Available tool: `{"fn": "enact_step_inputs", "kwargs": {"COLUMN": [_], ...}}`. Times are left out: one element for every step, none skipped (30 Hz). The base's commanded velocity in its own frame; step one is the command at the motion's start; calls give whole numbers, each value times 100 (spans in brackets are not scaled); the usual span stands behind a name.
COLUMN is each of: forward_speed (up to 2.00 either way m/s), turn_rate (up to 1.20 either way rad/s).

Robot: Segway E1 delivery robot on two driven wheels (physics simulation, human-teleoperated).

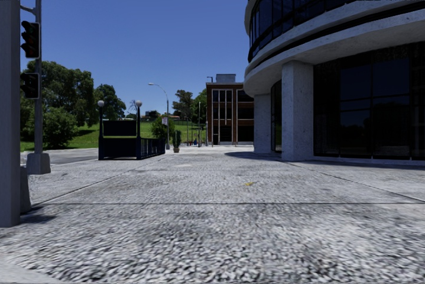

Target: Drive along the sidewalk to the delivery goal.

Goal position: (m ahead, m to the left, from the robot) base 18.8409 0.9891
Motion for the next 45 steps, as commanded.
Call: {"fn": "enact_step_inputs", "kwargs": {"forward_speed": [200,200,200,200,200,200,200,200,200,200,197,183,187,187,193,194,196,196,197,197,198,198,198,198,198,198,198,198,198,198,198,198,198,198,198,198,198,198,198,198,198,198,198,198,198], "turn_rate": [0,0,0,0,0,0,0,0,0,0,0,0,0,0,12,20,30,30,40,42,43,43,43,43,44,44,44,44,44,50,57,57,59,59,59,59,59,59,59,59,59,10,0,0,0]}}
